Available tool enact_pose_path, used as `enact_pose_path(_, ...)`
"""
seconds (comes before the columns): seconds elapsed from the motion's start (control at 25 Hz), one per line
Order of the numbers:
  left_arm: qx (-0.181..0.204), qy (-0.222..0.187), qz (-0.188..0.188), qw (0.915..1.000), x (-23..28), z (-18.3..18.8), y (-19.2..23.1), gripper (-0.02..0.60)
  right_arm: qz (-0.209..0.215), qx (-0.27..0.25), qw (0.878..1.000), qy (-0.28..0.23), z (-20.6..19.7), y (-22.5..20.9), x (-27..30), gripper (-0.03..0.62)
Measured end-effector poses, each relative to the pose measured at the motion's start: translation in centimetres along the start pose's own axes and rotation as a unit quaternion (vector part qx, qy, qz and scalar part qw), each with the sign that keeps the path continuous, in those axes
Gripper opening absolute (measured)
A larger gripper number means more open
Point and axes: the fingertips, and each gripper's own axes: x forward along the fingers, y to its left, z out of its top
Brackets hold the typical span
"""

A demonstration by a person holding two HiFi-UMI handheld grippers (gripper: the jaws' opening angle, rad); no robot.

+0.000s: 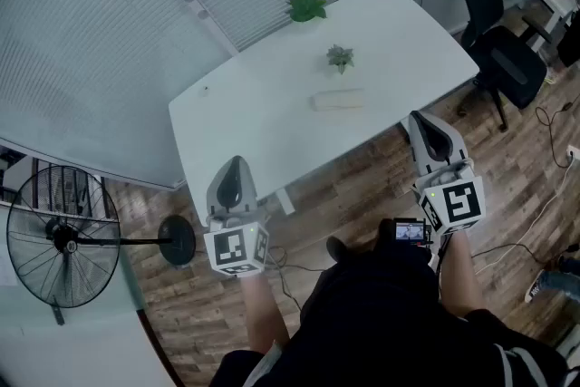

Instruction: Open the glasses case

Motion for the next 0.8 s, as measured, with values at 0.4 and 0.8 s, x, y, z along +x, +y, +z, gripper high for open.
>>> enact_pose_path(0.4, -0.002, 0.002, 0.018, 0.9998, 0.7, 0.7, -2.1, -0.002, 0.036, 0.003, 0.999, -0.007, -0.2, -1.6, -0.5, 0.014)
enact_pose_path(0.8, -0.003, 0.014, 0.029, 0.9995, 2.0, 0.8, -4.5, -0.002, 0.056, 0.037, 0.997, -0.034, -1.3, -4.0, -0.5, 0.015)
